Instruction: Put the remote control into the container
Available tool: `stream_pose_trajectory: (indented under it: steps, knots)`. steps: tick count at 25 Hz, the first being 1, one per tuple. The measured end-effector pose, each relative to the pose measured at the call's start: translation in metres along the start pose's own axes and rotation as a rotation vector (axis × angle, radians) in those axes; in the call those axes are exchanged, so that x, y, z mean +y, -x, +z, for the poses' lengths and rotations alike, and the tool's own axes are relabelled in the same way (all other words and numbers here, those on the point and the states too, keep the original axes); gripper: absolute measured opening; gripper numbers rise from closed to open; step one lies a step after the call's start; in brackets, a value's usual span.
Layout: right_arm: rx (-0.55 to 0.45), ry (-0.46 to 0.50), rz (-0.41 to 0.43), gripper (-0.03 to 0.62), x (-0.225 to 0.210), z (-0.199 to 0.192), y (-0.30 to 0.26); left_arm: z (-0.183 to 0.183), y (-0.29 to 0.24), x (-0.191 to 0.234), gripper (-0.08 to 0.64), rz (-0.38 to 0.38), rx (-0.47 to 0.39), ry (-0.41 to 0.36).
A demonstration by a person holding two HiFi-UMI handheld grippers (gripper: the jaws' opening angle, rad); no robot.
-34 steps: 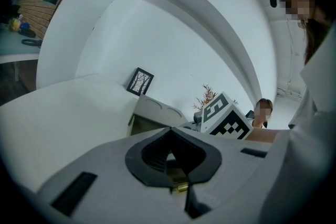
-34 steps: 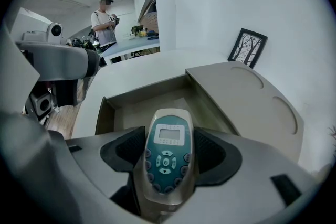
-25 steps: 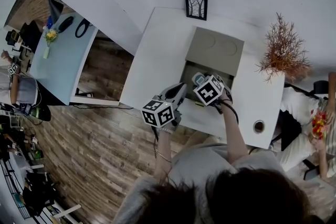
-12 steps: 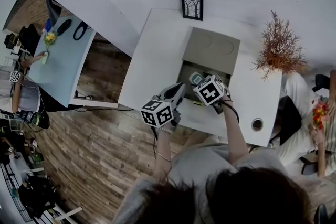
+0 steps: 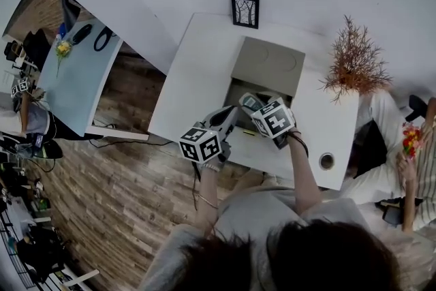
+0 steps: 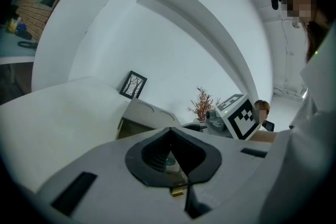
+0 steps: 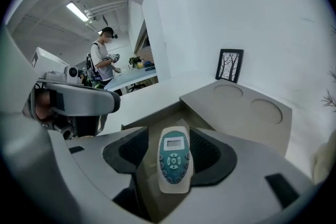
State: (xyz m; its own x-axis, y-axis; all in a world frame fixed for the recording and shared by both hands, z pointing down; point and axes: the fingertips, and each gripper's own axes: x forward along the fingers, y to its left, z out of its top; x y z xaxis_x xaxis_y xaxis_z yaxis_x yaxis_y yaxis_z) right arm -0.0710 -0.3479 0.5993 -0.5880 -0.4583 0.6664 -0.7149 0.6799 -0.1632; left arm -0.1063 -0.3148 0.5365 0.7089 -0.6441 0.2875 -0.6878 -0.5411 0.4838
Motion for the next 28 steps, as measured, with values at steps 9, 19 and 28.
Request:
stream_pose_trajectory:
  steps: [9, 19, 28]
  knots:
    - [-0.155, -0.054, 0.02, 0.153, -0.003, 0.027, 0.034, 0.011, -0.003, -0.019, 0.003, -0.016, -0.042, -0.034]
    - [-0.295, -0.066, 0.05, 0.053, 0.0, 0.055, 0.079, 0.034, 0.0, -0.049, 0.003, -0.039, -0.092, -0.103]
    - [-0.498, -0.056, 0.109, 0.002, 0.009, 0.096, 0.137, 0.068, 0.009, -0.09, 0.003, -0.072, -0.164, -0.198]
